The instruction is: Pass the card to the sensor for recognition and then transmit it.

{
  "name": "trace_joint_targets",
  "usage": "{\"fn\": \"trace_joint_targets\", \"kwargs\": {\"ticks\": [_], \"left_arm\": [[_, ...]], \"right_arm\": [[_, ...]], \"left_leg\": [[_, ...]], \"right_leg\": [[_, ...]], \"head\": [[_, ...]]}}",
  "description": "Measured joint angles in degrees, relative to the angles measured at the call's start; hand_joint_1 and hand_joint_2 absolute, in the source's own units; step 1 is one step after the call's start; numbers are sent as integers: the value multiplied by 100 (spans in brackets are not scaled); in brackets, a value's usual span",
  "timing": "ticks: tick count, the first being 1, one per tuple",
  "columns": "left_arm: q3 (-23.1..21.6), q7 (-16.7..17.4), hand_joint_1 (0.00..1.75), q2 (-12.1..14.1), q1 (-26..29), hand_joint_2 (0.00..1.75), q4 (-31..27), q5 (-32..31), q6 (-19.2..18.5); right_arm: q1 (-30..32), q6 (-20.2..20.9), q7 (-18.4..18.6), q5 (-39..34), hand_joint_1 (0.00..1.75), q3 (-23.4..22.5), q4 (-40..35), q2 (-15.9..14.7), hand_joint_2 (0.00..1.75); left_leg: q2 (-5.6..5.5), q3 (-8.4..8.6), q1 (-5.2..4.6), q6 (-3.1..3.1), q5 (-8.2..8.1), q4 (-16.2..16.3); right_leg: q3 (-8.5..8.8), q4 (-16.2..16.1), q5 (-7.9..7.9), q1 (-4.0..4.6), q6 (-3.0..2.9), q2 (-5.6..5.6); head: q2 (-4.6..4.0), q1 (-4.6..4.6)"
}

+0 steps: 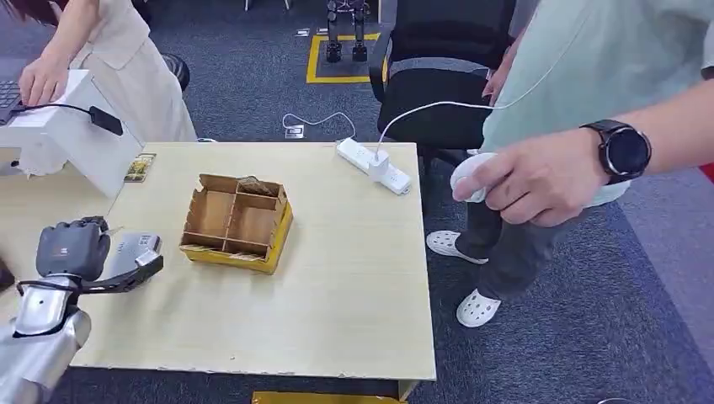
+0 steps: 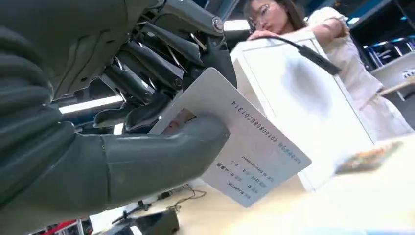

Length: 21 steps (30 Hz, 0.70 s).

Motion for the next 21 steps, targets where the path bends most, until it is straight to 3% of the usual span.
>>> {"fn": "trace_joint_targets", "kwargs": {"ticks": [5, 10, 21], "left_arm": [[0, 199, 175, -199, 359, 175, -33, -256, 122], [2, 192, 175, -415, 545, 175, -24, -338, 271], [2, 503, 175, -673, 562, 175, 376, -1056, 247]], "right_arm": [[3, -41, 0, -9, 0, 0, 0, 0, 0], [3, -55, 0, -7, 0, 0, 0, 0, 0], [-1, -127, -48, -4, 0, 0, 0, -28, 0]], "left_leg": [[0, 0, 0, 0, 0, 0], [-6, 0, -1, 0, 0, 0], [-8, 0, 0, 0, 0, 0]], "right_leg": [[1, -1, 0, 0, 0, -1], [4, -1, 0, -1, 0, -10], [6, 0, 0, 0, 0, -14]], "head": [[0, 0], [0, -2], [0, 0]]}}
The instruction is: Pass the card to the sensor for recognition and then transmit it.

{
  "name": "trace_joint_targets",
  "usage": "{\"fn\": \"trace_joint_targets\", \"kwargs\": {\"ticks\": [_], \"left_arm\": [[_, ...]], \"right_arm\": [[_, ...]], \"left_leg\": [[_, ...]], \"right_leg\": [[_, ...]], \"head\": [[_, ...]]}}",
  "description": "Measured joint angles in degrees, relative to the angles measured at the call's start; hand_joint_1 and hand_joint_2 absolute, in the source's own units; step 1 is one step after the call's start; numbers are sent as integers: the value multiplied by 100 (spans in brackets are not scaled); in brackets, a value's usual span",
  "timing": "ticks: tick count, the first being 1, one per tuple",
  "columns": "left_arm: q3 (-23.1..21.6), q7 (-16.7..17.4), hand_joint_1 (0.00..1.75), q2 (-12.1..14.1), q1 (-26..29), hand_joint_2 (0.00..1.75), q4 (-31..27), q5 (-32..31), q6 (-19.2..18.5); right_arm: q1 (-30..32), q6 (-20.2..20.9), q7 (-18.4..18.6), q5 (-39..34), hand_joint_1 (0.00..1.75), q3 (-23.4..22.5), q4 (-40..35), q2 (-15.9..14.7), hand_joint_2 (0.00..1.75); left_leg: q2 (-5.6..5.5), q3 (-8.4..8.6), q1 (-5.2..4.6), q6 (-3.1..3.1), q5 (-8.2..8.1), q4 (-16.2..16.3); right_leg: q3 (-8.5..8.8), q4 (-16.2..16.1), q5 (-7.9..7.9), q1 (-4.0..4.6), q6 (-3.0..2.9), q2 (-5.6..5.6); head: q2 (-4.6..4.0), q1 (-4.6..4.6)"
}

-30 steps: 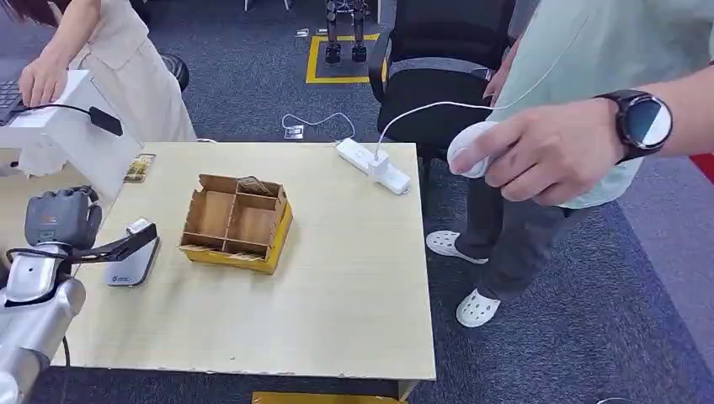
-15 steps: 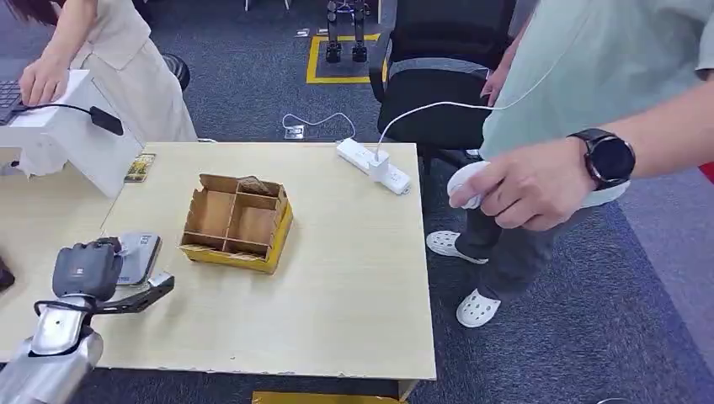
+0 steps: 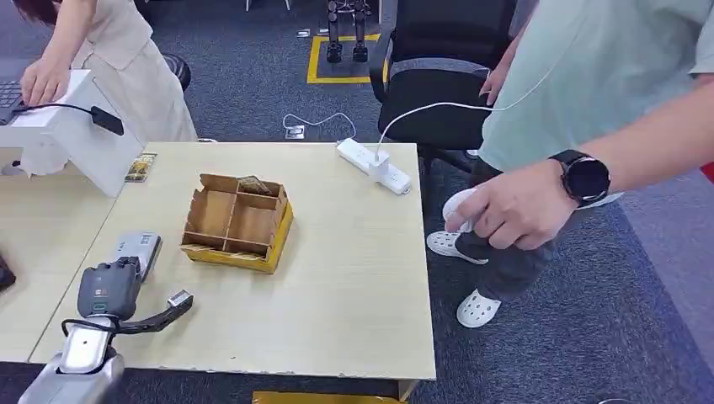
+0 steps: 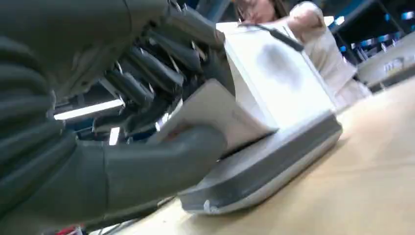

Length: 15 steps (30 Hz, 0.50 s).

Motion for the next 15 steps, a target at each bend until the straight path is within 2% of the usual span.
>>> {"fn": "trace_joint_targets", "kwargs": {"ticks": [11, 13, 15], "left_arm": [[2, -33, 175, -94, -133, 175, 273, 51, -17], [18, -143, 175, -96, -152, 175, 275, 222, 68], [105, -458, 175, -107, -188, 175, 247, 668, 380]], "right_arm": [[-17, -9, -35, 7, 0, 0, 0, -7, 0], [-17, -13, -37, 11, 0, 0, 0, -9, 0], [-17, -9, -46, 35, 0, 0, 0, -11, 0]], "left_leg": [[-4, 12, 0, 0, 0, -2], [-5, 14, 0, -2, 2, -2], [-6, 15, 0, -2, 3, -1]], "right_leg": [[12, 3, -1, 0, -1, -5], [11, 4, -1, 0, -1, -6], [9, 4, 0, 0, -1, -6]], "head": [[0, -2], [0, -2], [0, -2]]}}
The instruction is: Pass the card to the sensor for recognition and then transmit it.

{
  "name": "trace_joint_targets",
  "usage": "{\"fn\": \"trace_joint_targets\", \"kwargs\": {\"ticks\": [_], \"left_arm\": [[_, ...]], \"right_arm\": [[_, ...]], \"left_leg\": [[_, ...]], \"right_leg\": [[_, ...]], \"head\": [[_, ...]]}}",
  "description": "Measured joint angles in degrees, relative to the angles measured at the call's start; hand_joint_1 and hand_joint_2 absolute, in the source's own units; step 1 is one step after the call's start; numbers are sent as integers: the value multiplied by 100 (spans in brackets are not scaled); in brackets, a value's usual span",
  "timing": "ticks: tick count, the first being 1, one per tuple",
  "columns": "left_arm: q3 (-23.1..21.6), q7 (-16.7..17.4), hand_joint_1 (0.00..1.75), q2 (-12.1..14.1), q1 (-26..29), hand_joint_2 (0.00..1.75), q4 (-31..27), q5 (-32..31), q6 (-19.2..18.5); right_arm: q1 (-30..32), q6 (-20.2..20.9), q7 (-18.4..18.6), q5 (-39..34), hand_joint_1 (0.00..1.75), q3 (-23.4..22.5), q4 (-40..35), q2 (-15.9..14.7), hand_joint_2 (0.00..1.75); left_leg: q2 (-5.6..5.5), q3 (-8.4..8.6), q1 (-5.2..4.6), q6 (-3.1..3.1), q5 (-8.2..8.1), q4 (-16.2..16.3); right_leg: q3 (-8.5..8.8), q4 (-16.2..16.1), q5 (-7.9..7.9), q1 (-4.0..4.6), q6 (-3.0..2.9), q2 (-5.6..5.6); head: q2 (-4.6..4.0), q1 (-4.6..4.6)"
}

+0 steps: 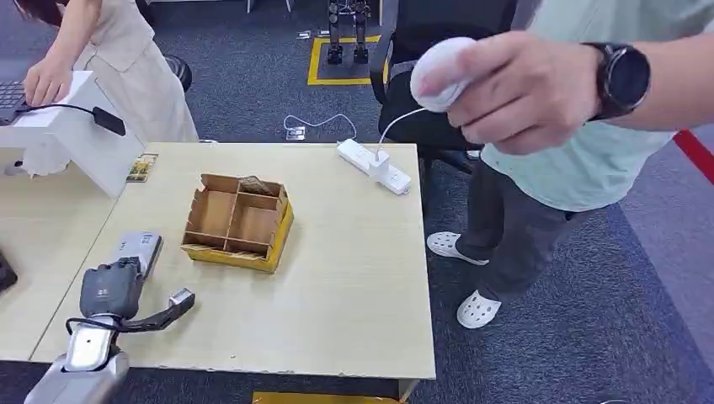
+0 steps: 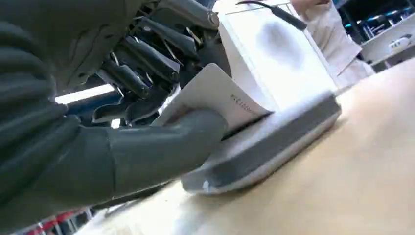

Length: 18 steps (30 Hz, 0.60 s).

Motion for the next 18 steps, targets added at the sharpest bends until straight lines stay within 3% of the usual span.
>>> {"fn": "trace_joint_targets", "kwargs": {"ticks": [2, 6, 10, 14, 18], "left_arm": [[72, -211, 175, -9, -63, 175, -129, 345, 27], [156, -263, 175, -13, -159, 175, -300, 467, -56], [199, -340, 175, -31, -248, 175, -444, 583, 215], [265, -357, 175, 33, -935, 175, -617, 555, 309], [265, -123, 175, 98, -1695, 175, -560, 71, 225]], "right_arm": [[0, 2, 0, 9, 0, 0, 0, -2, 0], [1, 2, 0, 13, 0, 0, 0, -7, 0], [-2, 4, 2, 20, 0, 4, 0, -13, 0], [-32, 65, 59, 87, 0, 61, 0, -18, 0], [-101, 131, 96, 138, 0, 125, -13, -15, 0]], "left_leg": [[-3, -4, 1, -2, 2, 0], [-2, -3, 1, -2, 2, 0], [-5, -9, 2, -3, 3, 5], [-29, -24, 3, 0, 10, 5], [-28, -23, 3, -3, 15, 5]], "right_leg": [[0, 1, 0, 1, 0, -2], [0, 2, 1, 1, -1, 1], [-12, 0, 1, 2, -1, -2], [-13, 2, 3, 2, 0, -26], [-13, 2, 7, 2, -3, -23]], "head": [[0, 4], [0, 0], [0, 2], [0, 0], [0, 2]]}}
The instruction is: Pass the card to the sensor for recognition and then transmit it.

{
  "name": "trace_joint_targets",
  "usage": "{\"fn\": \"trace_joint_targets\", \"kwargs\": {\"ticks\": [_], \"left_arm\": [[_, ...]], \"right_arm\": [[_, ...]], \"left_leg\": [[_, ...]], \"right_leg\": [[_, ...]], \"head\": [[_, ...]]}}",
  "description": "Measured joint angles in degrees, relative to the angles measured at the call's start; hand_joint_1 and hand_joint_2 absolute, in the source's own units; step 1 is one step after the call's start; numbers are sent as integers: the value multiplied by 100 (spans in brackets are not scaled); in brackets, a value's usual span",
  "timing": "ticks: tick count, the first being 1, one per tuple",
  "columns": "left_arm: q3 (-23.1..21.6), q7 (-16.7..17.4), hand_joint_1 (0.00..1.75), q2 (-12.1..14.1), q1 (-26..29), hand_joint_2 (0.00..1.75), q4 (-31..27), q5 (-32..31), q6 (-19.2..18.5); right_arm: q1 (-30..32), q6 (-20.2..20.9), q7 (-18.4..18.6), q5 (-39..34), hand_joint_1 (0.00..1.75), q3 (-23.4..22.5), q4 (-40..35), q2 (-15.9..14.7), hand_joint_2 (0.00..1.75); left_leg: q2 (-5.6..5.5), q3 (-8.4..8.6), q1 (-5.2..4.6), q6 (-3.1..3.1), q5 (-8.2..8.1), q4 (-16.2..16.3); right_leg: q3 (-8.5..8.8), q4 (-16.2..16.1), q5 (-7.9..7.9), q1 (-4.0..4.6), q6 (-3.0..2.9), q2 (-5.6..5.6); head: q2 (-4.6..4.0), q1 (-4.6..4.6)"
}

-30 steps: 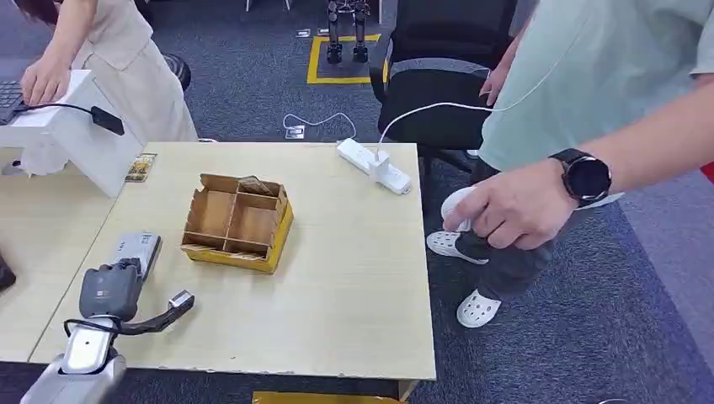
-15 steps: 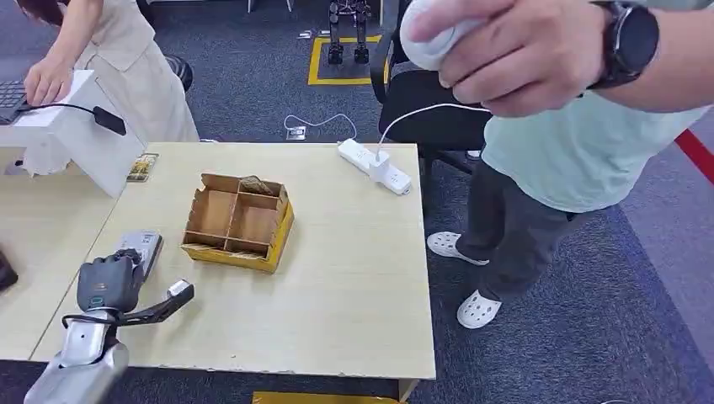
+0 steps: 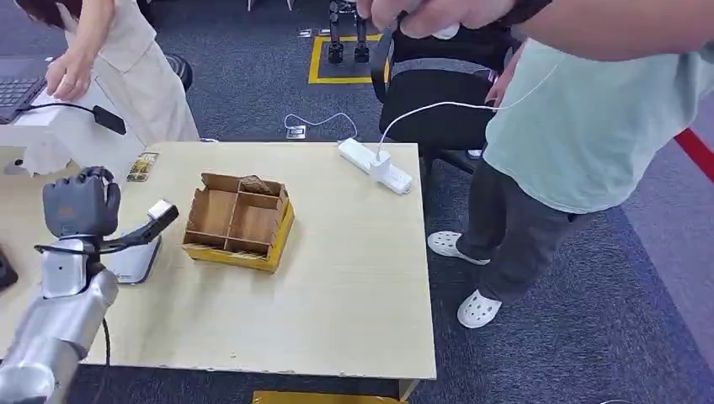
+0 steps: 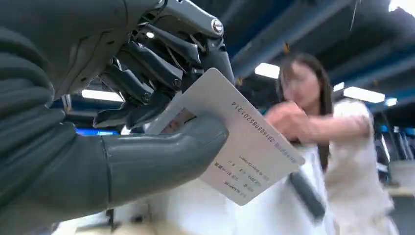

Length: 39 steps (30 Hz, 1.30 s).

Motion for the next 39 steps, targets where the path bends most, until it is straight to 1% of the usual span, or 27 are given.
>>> {"fn": "trace_joint_targets", "kwargs": {"ticks": [4, 9, 13, 17, 25, 26, 29, 33, 35, 36, 37, 39], "left_arm": [[-2, 328, 175, -4, -615, 175, 293, -448, 151], [-4, 680, 175, -107, -1161, 175, 581, -916, 153], [-20, 717, 175, -168, -1523, 175, 807, -1060, 153], [-77, 745, 175, -203, -1711, 175, 920, -1114, 153], [-85, 470, 175, -240, -1771, 175, 922, -867, 153], [-85, 461, 0, -240, -1774, 175, 922, -852, 153], [-85, 457, 0, -240, -1779, 175, 922, -821, 153], [-85, 354, 0, -262, -1802, 175, 918, -716, 153], [-85, 165, 0, -284, -1806, 175, 918, -497, 63], [-85, 16, 0, -306, -1813, 175, 920, -280, -80], [-85, -202, 0, -328, -1825, 175, 927, 159, -469], [-98, -506, 0, -343, -1820, 175, 927, 810, -1289]], "right_arm": [[-66, 18, 4, 68, 0, 52, -11, 0, 0], [-103, 68, 17, 114, 0, 122, -28, 0, 0], [-104, 68, 17, 122, 0, 138, -37, 0, 0], [-105, 72, 17, 129, 0, 146, -37, 9, 0], [-97, 94, 17, 113, 0, 148, -39, 39, 0], [-93, 94, 17, 114, 0, 149, -39, 37, 0], [-83, 94, 17, 114, 0, 149, -39, 37, 0], [-78, 94, 17, 114, 0, 149, -39, 39, 0], [-70, 94, 17, 111, 0, 149, -39, 39, 0], [-67, 94, 17, 111, 0, 149, -39, 39, 0], [-67, 90, 17, 98, 0, 149, -39, 39, 0], [-64, 83, 2, 68, 0, 149, -39, 39, 0]], "left_leg": [[1, 1, 0, -3, 3, 1], [1, -2, 0, -3, 2, 1], [1, -3, 0, -3, 2, 1], [2, -3, 0, -3, 2, 1], [3, -3, 0, -4, 2, 0], [3, -3, 0, -4, 2, 0], [3, -5, 0, -3, 2, 0], [2, -6, -1, -3, 1, 0], [3, -7, -1, -3, 1, 0], [2, -6, -1, -3, 1, 0], [2, -6, -1, -3, 1, 0], [4, -6, -1, -4, 1, 0]], "right_leg": [[-2, 0, 1, 0, -1, 3], [-4, 0, 0, 0, -1, 4], [-6, 0, 0, 0, -1, 4], [-6, 0, 0, 0, -1, 6], [-7, 0, 0, 0, -1, 8], [-8, 0, 0, 0, -1, 8], [-9, 0, 0, 0, -1, 8], [-9, -1, 0, -1, 0, 8], [-10, -1, 0, -1, 0, 8], [-11, -1, 0, -1, 0, 8], [-10, -1, 0, -1, 0, 7], [-10, 0, 0, -1, -1, 9]], "head": [[0, 2], [0, 2], [0, 4], [0, 2], [0, 2], [0, 2], [0, 2], [0, 2], [0, 4], [0, 2], [0, 4], [0, 2]]}}
